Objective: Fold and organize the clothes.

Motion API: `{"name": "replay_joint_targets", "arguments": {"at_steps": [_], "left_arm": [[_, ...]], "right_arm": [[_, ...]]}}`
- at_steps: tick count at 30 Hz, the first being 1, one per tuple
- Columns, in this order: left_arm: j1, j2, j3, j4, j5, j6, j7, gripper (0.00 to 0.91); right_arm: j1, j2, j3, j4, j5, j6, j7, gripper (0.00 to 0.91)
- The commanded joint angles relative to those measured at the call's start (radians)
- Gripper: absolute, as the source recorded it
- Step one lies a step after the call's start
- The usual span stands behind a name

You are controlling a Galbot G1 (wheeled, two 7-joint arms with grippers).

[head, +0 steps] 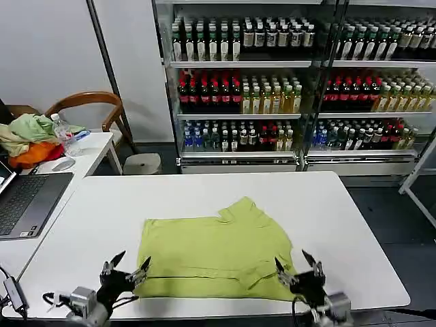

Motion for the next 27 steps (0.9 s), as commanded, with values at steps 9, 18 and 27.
{"name": "replay_joint_targets", "arguments": {"at_steps": [9,18,27], "left_arm": [[-0.537,0.095,0.201,0.389,-0.156,0.008,0.044,0.907],[-0.612,0.079,0.290,0.520,-0.141,0.004,0.097,0.907],[-0.632,0.058,0.328,0.585,-0.111,0.009,0.098,0.907]], "right_arm": [[0.643,0.142,-0.285,-0.465,0.113,-0.136,0.012,0.907],[0.772,0.251,-0.320,-0.721,0.099,-0.097,-0.019,0.907],[0.822,0.330,-0.311,-0.891,0.048,-0.074,-0.090,0.907]]}}
